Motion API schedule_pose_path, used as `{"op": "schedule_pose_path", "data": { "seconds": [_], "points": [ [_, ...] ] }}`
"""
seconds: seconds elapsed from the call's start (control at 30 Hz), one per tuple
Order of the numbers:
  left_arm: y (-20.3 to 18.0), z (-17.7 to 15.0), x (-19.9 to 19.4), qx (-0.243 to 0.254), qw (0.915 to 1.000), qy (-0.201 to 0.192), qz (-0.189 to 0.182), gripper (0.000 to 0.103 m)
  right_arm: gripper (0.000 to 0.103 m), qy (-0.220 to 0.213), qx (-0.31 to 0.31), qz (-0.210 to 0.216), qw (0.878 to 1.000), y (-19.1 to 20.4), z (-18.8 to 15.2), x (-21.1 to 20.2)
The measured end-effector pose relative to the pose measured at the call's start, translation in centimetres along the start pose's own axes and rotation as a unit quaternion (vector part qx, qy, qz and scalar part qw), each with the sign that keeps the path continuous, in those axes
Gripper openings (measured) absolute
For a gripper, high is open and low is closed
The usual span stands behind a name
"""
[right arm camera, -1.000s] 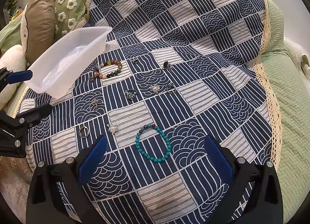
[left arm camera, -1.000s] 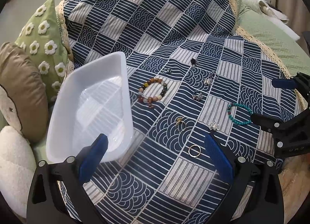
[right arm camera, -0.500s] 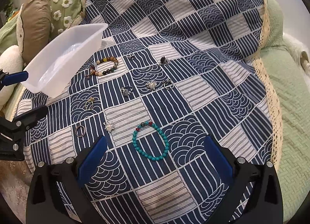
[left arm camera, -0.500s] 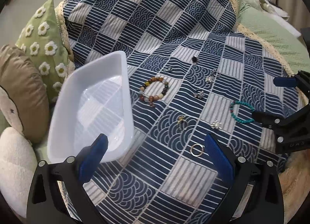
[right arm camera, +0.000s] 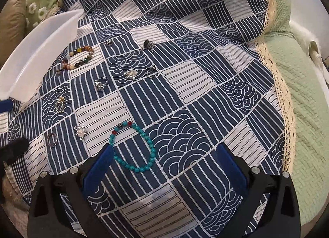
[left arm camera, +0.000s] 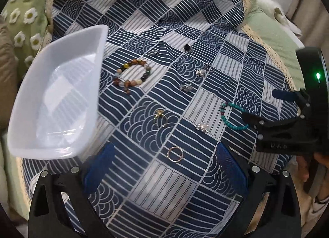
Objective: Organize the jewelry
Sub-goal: 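Grasp the gold ring with the left tool while the right tool grasps the turquoise bracelet, then carry the gold ring and turquoise bracelet into the white tray and release both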
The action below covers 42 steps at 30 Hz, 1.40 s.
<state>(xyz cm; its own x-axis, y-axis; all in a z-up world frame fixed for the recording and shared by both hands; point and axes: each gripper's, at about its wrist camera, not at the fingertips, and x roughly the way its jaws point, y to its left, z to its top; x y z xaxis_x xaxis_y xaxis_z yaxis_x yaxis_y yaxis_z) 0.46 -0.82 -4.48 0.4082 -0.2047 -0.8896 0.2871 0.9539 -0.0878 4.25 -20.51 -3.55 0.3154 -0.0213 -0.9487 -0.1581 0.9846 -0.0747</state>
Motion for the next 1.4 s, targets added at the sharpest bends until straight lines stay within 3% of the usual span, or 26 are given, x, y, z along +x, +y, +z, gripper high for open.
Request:
{"op": "schedule_pose_path", "data": {
  "seconds": [0.07, 0.2, 0.33, 0.4, 0.5, 0.6, 0.9, 0.97, 1.1, 1.3, 1.4],
  "points": [
    [-0.2, -0.1, 0.6, -0.007, 0.9999, 0.007, -0.005, 0.094, 0.087, 0.011, 0.011, 0.007, 1.000, -0.3, 0.3, 0.6],
    [0.3, -0.1, 2.0, -0.027, 0.9992, 0.023, 0.020, 0.094, 0.066, 0.033, 0.032, 0.013, 0.999, -1.3, 0.5, 2.0],
    [0.7, -0.1, 3.0, -0.039, 0.9986, 0.035, 0.001, 0.094, 0.052, 0.045, 0.040, 0.020, 0.998, -1.4, 0.1, 2.7],
    [0.6, -0.2, 3.3, -0.036, 0.9988, 0.033, -0.005, 0.091, 0.049, 0.048, 0.041, 0.020, 0.998, -1.3, 0.1, 2.9],
    [0.5, -0.5, 4.0, -0.044, 0.9979, 0.047, 0.009, 0.050, 0.044, 0.050, 0.038, 0.022, 0.998, -1.0, 0.0, 2.9],
    [1.2, -0.9, 4.9, -0.068, 0.9955, 0.067, 0.003, 0.049, 0.042, 0.047, 0.034, 0.019, 0.998, -0.6, 0.1, 3.0],
    [-0.2, -1.5, 4.9, -0.027, 0.9979, 0.055, 0.021, 0.049, 0.038, 0.045, 0.031, 0.022, 0.998, -0.5, 0.2, 3.1],
    [-0.2, -1.4, 4.9, -0.029, 0.9979, 0.055, 0.020, 0.046, 0.035, 0.043, 0.027, 0.023, 0.998, -0.4, 0.1, 3.1],
    [-0.1, -1.4, 4.9, -0.032, 0.9979, 0.052, 0.019, 0.020, 0.026, 0.041, 0.018, 0.027, 0.999, 0.0, 0.0, 3.2],
    [-0.2, -1.2, 5.0, -0.039, 0.9977, 0.054, 0.008, 0.019, 0.009, 0.038, 0.013, 0.037, 0.999, 0.3, -0.1, 3.2],
    [-0.1, -1.2, 4.8, -0.043, 0.9975, 0.056, 0.000, 0.019, 0.007, 0.036, 0.024, 0.045, 0.998, -0.2, -0.1, 3.1]
  ]
}}
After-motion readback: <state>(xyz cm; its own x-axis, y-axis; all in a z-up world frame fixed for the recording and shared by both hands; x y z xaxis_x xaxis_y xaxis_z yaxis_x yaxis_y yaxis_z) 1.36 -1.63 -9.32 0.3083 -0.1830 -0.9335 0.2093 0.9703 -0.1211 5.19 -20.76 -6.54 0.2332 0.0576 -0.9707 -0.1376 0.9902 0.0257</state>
